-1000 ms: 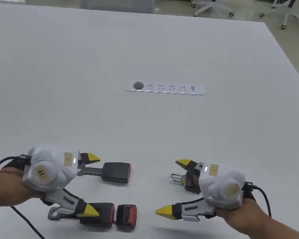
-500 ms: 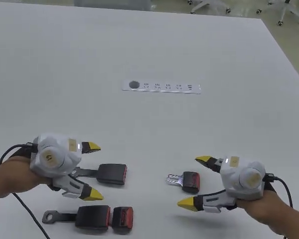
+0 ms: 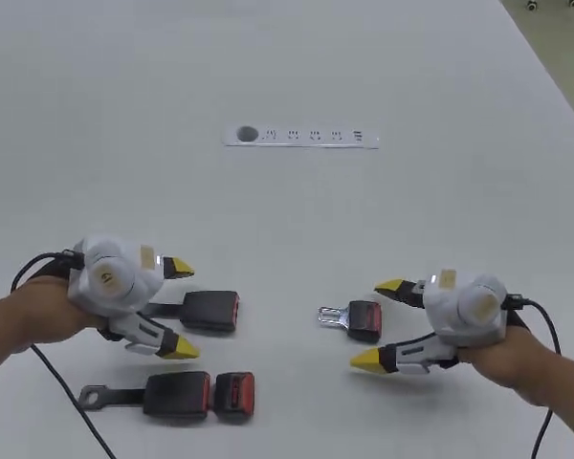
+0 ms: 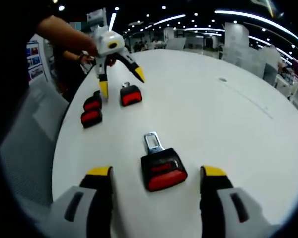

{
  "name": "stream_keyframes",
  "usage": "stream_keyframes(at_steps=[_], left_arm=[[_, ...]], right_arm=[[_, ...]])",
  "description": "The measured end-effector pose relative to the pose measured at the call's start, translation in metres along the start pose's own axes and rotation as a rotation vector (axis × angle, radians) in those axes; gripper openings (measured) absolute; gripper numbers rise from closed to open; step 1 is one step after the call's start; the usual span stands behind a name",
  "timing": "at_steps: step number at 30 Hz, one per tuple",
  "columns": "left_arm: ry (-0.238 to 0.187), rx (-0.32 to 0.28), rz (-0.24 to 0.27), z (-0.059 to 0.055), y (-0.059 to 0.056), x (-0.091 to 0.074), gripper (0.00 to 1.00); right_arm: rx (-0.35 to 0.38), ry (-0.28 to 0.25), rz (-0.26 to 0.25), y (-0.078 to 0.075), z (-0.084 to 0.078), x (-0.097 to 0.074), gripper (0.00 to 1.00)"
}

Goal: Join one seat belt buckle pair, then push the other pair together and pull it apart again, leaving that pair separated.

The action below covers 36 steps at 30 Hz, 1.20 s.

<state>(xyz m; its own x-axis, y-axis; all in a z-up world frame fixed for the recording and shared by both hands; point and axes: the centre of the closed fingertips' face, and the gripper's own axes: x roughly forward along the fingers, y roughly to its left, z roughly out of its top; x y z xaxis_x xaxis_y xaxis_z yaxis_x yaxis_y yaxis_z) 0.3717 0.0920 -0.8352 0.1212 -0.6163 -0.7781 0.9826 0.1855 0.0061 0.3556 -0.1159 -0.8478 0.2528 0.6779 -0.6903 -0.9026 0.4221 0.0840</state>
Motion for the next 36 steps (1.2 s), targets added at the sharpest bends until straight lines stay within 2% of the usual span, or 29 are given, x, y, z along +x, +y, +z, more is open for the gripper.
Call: stream_keyframes(at_steps=[4, 7, 13, 14, 19, 21, 22, 23, 26, 28, 30, 36], left_arm=[[0.001, 0.008, -0.015, 0.001, -0.002, 0.003, 0.65], [0.007, 0.003, -0.018, 0.000, -0.001, 0.005, 0.64], [0.021, 0.016, -0.054, -0.003, -0.007, 0.012, 0.55], [0.033, 0.027, -0.052, -0.005, -0.007, 0.014, 0.55], [0.016, 0.057, -0.083, -0.001, -0.010, 0.015, 0.51], [0.011, 0.057, -0.084, -0.002, -0.008, 0.015, 0.49], [0.005, 0.057, -0.081, -0.001, -0.007, 0.015, 0.48], [0.002, 0.056, -0.082, -0.001, -0.007, 0.015, 0.48], [-0.004, 0.053, -0.081, 0.001, -0.005, 0.015, 0.44], [-0.021, 0.041, -0.070, 0.006, -0.002, 0.015, 0.38], [-0.012, 0.052, -0.079, 0.007, -0.005, 0.012, 0.38], [-0.023, 0.034, -0.068, 0.005, -0.004, 0.006, 0.37]], right_arm=[[-0.010, 0.019, 0.010, 0.001, -0.004, 0.001, 0.69], [-0.007, 0.012, 0.014, -0.001, -0.004, 0.002, 0.69], [-0.026, 0.024, 0.015, -0.009, -0.004, 0.001, 0.61], [-0.030, 0.026, 0.018, -0.009, -0.004, 0.001, 0.61], [-0.065, 0.032, 0.033, -0.008, -0.004, 0.003, 0.57], [-0.089, 0.046, 0.039, -0.008, -0.005, 0.003, 0.50], [-0.125, 0.063, 0.031, -0.010, -0.006, 0.004, 0.47], [-0.136, 0.055, 0.033, -0.009, -0.003, 0.006, 0.45], [-0.139, 0.057, 0.044, -0.010, -0.003, 0.006, 0.38], [-0.150, 0.062, 0.045, -0.011, -0.003, 0.005, 0.37], [-0.149, 0.057, 0.048, -0.012, -0.003, 0.005, 0.37], [-0.143, 0.052, 0.070, -0.013, -0.002, 0.005, 0.36]])
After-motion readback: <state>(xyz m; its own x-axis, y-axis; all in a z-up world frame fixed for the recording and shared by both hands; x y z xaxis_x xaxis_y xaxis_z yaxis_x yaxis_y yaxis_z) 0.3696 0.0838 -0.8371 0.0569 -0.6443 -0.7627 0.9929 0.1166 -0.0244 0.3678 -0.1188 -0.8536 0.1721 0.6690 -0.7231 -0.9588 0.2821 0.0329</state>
